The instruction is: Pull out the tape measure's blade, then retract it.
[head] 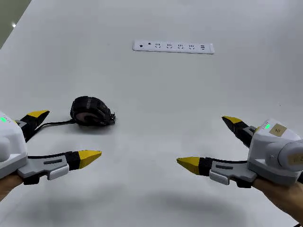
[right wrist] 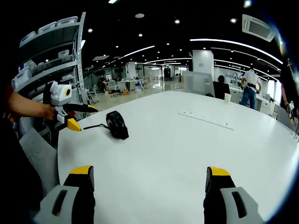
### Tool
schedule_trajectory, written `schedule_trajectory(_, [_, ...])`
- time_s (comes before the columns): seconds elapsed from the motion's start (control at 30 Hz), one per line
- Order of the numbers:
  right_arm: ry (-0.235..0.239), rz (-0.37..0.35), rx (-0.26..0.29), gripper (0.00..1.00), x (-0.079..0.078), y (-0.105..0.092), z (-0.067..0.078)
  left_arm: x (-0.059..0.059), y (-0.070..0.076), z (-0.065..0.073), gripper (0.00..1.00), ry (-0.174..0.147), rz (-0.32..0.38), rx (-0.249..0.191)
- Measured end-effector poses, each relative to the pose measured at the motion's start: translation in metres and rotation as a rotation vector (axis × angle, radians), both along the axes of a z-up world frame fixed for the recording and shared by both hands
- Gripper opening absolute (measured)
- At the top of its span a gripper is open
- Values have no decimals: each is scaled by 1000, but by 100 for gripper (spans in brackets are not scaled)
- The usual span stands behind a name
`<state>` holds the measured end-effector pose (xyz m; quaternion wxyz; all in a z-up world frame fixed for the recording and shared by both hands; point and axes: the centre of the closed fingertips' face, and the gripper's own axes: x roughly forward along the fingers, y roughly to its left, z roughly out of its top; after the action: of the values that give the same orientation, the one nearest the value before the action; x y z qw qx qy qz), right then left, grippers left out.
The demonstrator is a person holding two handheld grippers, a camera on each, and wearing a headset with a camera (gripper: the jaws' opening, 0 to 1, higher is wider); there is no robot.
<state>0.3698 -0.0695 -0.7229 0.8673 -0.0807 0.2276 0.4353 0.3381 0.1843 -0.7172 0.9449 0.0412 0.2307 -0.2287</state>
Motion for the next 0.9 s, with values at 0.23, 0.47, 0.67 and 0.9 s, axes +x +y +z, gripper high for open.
schedule_trajectory(0.23, [-11, 29, 0, 99, 3, 3, 1, 4, 0, 1, 99, 0, -19, 13])
schedule_trajectory(0.47, [-5, 42, 1, 99, 11, 6, 2, 8, 1, 0, 99, 11, -38, 22])
schedule_trajectory(0.67, [6, 88, -20, 99, 14, 12, -1, 12, 2, -2, 99, 25, -68, 40])
schedule_trajectory(0.9, [4, 133, -34, 99, 22, 16, -2, 19, 4, -3, 98, 39, -99, 60])
